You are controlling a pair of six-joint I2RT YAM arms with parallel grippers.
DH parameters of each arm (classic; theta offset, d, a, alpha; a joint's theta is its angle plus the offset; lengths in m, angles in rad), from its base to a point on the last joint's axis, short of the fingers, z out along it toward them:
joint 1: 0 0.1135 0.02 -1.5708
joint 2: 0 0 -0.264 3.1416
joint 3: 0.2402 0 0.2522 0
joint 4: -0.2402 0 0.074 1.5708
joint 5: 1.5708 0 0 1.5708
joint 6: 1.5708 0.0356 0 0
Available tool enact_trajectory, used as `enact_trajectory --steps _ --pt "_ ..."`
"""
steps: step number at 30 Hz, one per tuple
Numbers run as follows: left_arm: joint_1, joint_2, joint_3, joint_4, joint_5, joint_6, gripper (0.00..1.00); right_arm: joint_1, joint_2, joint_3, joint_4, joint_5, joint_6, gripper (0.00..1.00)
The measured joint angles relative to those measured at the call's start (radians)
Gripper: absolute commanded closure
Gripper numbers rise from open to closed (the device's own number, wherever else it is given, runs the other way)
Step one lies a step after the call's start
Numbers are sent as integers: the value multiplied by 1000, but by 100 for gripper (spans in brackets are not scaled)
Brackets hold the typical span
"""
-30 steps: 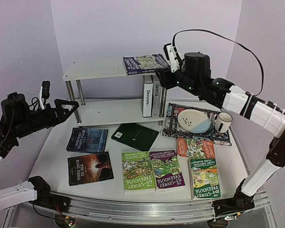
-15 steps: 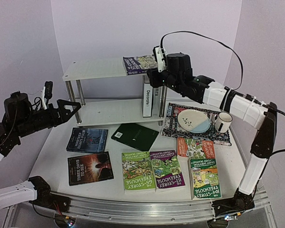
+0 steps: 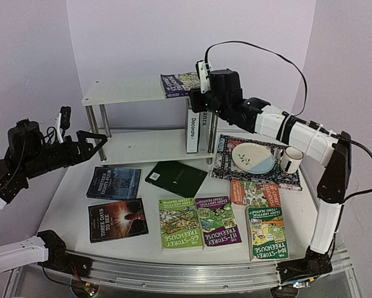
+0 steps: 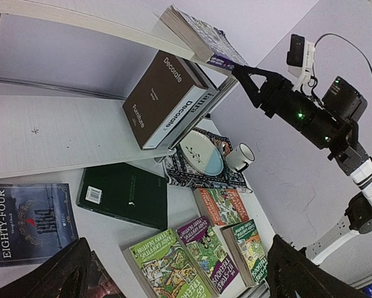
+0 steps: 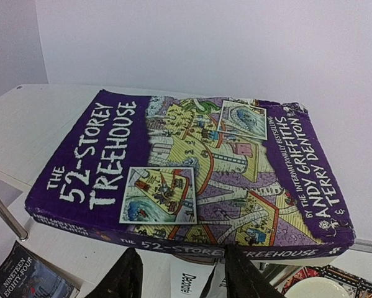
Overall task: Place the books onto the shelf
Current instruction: Place the book on the shelf.
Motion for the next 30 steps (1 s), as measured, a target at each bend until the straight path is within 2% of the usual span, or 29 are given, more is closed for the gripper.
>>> enact_trajectory --steps 14,30 --pt "0 33 -9 7 -15 35 0 0 112 140 2 37 42 56" --pt "0 34 -9 6 -32 57 0 0 159 197 0 33 52 51"
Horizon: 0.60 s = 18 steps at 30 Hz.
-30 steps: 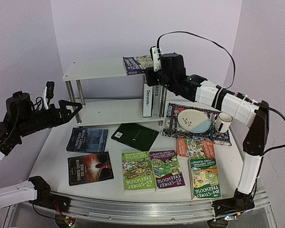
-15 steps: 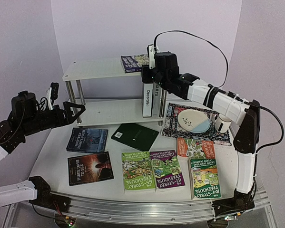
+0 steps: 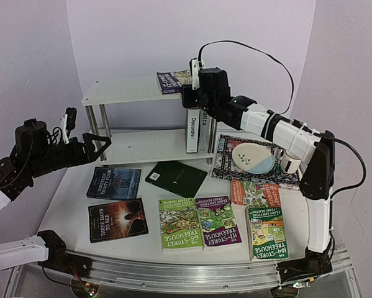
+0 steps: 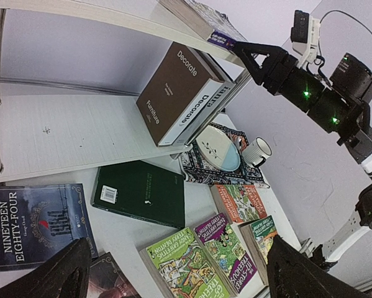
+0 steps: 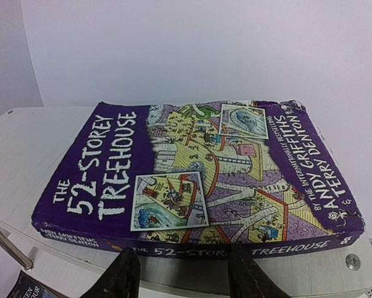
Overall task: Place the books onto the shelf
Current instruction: Place the book on the shelf.
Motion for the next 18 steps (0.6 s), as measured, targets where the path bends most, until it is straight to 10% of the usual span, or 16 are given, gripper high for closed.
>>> enact_trajectory --steps 11,18 --pt "0 40 10 0 -39 -1 3 39 -54 -82 -13 22 -30 45" --pt "0 226 155 61 -62 -5 25 55 -285 -327 -32 -5 -24 45"
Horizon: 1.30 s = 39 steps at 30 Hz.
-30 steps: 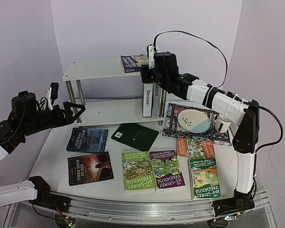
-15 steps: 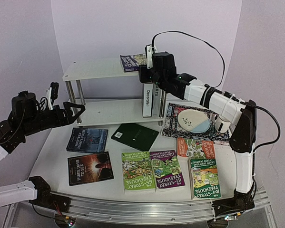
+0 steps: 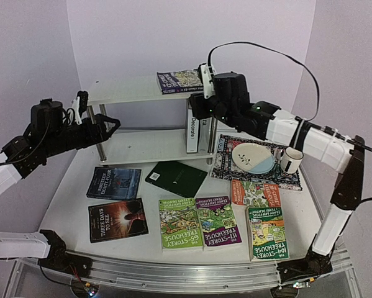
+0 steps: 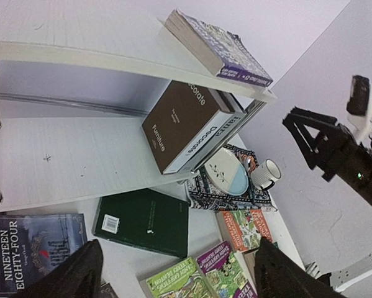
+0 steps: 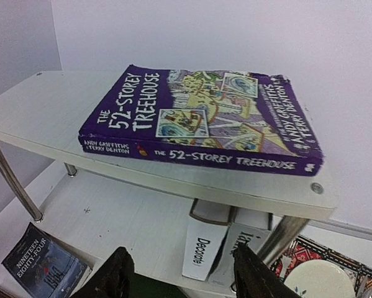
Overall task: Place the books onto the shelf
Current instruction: Place the book on the shelf, then adjust the book on the shelf.
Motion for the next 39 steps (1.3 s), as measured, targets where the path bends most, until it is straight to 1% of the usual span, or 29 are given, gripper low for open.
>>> enact_trajectory --steps 2,3,4,8,11,14,16,17,18,20,22,27,31,36,39 --pt "0 56 44 37 -4 -12 37 -1 -80 -69 -1 -7 1 45" --pt "0 85 68 59 -6 -18 41 -1 -122 -102 -6 -9 1 45" --pt "0 113 89 80 -7 -27 42 -1 -161 -132 -11 -9 0 45" --pt "0 249 202 143 -9 -53 42 -2 -281 -212 -41 21 -21 44" --pt "0 350 282 185 -6 -72 42 -18 -320 -233 -98 33 -40 44" --pt "0 450 357 230 0 -83 42 -79 -321 -219 -192 6 -43 49" --pt "0 506 393 255 5 -91 42 -145 -316 -202 -248 -46 -31 54" --pt "0 532 411 266 8 -96 42 -177 -311 -189 -268 -73 -25 56" --pt "0 559 431 276 12 -100 42 -209 -304 -171 -286 -104 -18 56" --pt "0 609 475 292 23 -104 41 -263 -281 -122 -305 -165 5 53" --pt "0 664 522 306 35 -109 39 -304 -248 -63 -315 -239 30 53" --pt "0 770 625 324 57 -122 38 -362 -131 89 -309 -439 82 52" --pt "1 820 677 326 57 -125 38 -395 -13 208 -301 -572 121 52" --pt "10 846 709 328 56 -125 38 -430 118 339 -300 -687 173 52" --pt "20 847 719 330 56 -125 38 -441 166 387 -289 -736 201 53"
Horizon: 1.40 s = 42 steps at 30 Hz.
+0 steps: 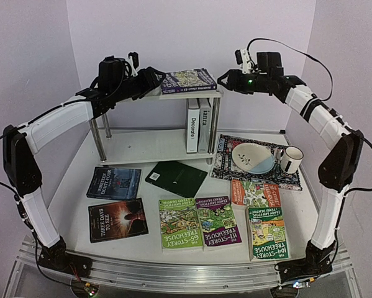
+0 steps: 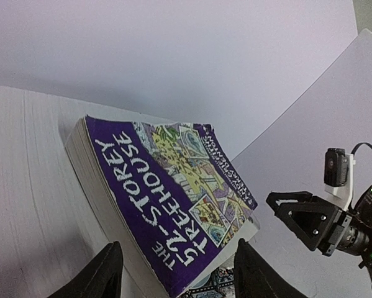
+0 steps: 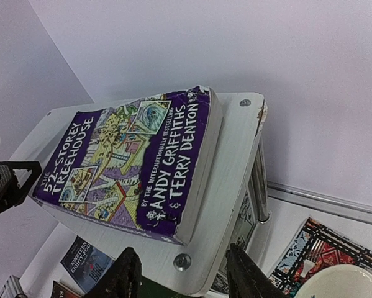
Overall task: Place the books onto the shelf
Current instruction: Adjust the book on the shelf.
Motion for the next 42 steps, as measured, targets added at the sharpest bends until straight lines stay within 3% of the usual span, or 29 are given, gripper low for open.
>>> enact_trajectory --steps 12,21,42 --pt "27 57 55 15 26 -3 45 -7 114 149 16 -101 82 59" --pt "33 104 102 28 57 -8 52 -7 133 151 10 -98 112 60" --pt "41 144 149 35 91 -35 54 -7 118 126 22 -137 157 65"
